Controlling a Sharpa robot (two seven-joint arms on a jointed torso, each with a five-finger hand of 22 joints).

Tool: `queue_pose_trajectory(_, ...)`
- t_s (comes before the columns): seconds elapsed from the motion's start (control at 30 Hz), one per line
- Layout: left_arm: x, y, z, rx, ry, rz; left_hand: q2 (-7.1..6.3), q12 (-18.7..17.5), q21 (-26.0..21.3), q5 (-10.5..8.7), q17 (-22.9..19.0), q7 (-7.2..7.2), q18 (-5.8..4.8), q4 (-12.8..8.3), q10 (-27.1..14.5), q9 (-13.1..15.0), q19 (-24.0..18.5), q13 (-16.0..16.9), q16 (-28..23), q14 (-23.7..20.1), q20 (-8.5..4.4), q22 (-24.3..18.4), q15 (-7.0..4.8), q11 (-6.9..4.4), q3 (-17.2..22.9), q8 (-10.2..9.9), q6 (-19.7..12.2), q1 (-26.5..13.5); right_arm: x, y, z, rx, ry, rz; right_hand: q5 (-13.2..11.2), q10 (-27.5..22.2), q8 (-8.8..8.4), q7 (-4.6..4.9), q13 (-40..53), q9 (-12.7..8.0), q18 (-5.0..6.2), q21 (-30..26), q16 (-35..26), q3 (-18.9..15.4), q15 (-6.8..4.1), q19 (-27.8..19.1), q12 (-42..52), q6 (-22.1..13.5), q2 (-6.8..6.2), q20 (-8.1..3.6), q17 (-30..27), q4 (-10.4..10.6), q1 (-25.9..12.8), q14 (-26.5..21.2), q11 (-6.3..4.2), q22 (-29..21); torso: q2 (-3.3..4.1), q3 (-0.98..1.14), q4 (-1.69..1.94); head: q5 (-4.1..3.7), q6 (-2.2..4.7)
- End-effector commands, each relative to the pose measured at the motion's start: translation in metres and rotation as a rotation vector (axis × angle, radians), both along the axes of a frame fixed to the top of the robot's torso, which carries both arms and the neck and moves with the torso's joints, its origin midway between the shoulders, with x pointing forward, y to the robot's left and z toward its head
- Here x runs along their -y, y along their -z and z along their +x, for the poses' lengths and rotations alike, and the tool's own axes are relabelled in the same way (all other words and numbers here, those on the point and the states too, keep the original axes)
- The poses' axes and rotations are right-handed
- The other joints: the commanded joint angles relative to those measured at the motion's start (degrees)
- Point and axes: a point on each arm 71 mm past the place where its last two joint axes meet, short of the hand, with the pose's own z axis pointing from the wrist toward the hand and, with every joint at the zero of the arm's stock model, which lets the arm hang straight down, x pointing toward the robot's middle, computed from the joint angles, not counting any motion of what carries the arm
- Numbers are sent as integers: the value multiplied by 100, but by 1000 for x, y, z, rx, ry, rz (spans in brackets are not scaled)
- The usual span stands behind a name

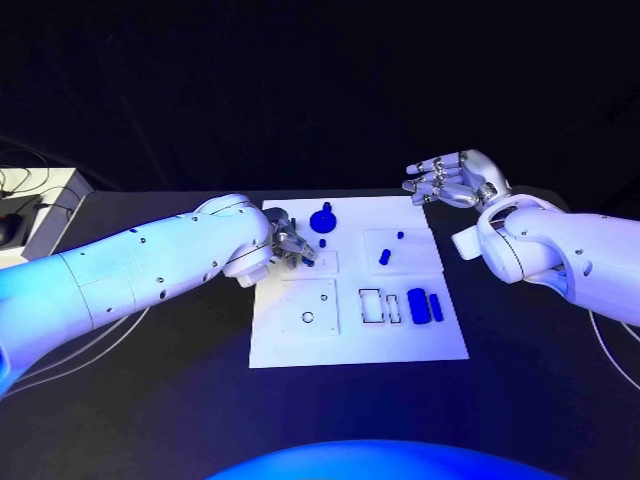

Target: Assemble the parts on the task board

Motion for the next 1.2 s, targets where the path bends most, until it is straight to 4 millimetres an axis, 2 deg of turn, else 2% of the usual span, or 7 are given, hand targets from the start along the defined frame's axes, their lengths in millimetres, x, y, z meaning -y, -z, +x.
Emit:
queue_pose_trajectory(0.03,-1,3,-1,-7,17,22,132,36,-30,-18,-7,-433,-19,-290,348,912,46,-10,24,-8,16,15,-23,-182,270,134,423,129,-2,0,-1,2,-19,6,29,-37,-18,0,-8,2,31,32,-10,3,-8,-49,-15,-42,-2,3,-7,24,-57,-32,13,-8,1,-3,3,-1,-17)
queue_pose_trajectory(0.2,0,3,0,-9,19,24,142,39,-40,-21,-21,-431,-17,-286,338,915,41,-15,17,-12,18,12,-22,-180,272,143,412,128,-2,0,-1,-2,-22,10,39,-38,-19,0,-8,1,31,31,-11,0,-8,-47,-15,-43,6,3,-7,42,-66,-31,14,-8,-5,4,2,-1,-12)
queue_pose_trajectory(0.5,0,4,-2,-21,32,33,144,41,-44,-21,-26,-430,-16,-287,335,918,39,-18,15,-13,19,13,-21,-179,273,150,406,128,-2,0,-1,-5,-23,12,49,-39,-18,-1,-8,2,31,27,-10,-3,-7,-49,-14,-41,8,5,-6,58,-70,-33,14,-9,-10,1,7,-11,-30)
queue_pose_trajectory(0.83,3,4,-4,-31,63,48,41,75,-60,23,-35,-437,-25,-234,336,883,45,-53,35,-12,23,46,-17,-179,235,189,412,195,-1,0,-1,-6,-24,13,55,-40,-19,-2,-8,1,30,24,-10,-5,-6,-49,-15,-41,10,6,-6,72,-75,-32,14,-10,-4,0,6,-9,-43)
queue_pose_trajectory(0.97,3,4,-4,-32,68,52,40,87,-50,28,-14,-447,-33,-215,354,868,60,-71,58,-11,23,77,-17,-183,184,206,437,225,-1,0,-1,-7,-24,13,55,-40,-19,-2,-8,1,30,24,-10,-5,-6,-49,-15,-41,10,6,-6,72,-75,-32,14,-10,-5,3,5,-9,-49)
queue_pose_trajectory(1.2,5,4,-4,-25,65,50,115,111,-56,26,19,-472,-45,-200,368,886,67,-107,89,-7,16,103,-23,-192,-6,271,479,256,-2,0,-1,-7,-25,13,55,-40,-19,-2,-8,1,30,24,-10,-5,-6,-49,-15,-41,10,6,-6,72,-75,-32,14,-10,-5,3,6,-3,-50)
